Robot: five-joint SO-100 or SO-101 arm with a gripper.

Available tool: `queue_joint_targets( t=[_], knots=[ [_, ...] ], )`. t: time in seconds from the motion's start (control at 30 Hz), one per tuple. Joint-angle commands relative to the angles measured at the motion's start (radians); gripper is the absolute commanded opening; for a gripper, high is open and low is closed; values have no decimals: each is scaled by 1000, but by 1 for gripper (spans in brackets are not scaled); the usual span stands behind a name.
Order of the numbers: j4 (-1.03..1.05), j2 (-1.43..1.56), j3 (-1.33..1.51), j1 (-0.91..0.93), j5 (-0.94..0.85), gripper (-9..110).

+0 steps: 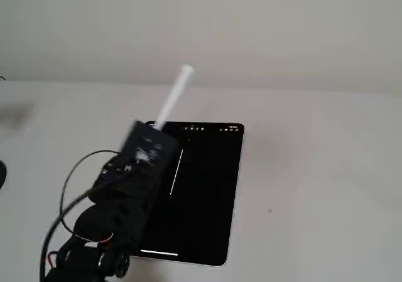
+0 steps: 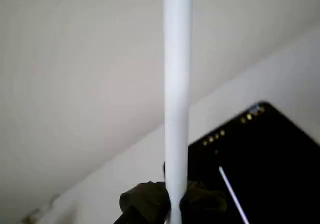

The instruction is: Draw a line in the middle of the ipad using the apple pencil

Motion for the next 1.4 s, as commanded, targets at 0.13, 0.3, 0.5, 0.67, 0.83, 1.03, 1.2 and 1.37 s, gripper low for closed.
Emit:
queue_joint_targets(
  t=[0.13,0.3,0.5,0.67,0.83,1.03,1.2,1.37],
  knots=[
    [379,207,-138,66,376,0],
    [537,299,-126,60,492,0],
    [673,410,-101,34,572,0],
    [785,541,-58,20,617,0],
    [867,568,-60,28,637,0],
    [923,568,-26,8,687,0],
    [959,568,44,14,713,0],
    [957,568,147,20,690,0]
  ],
)
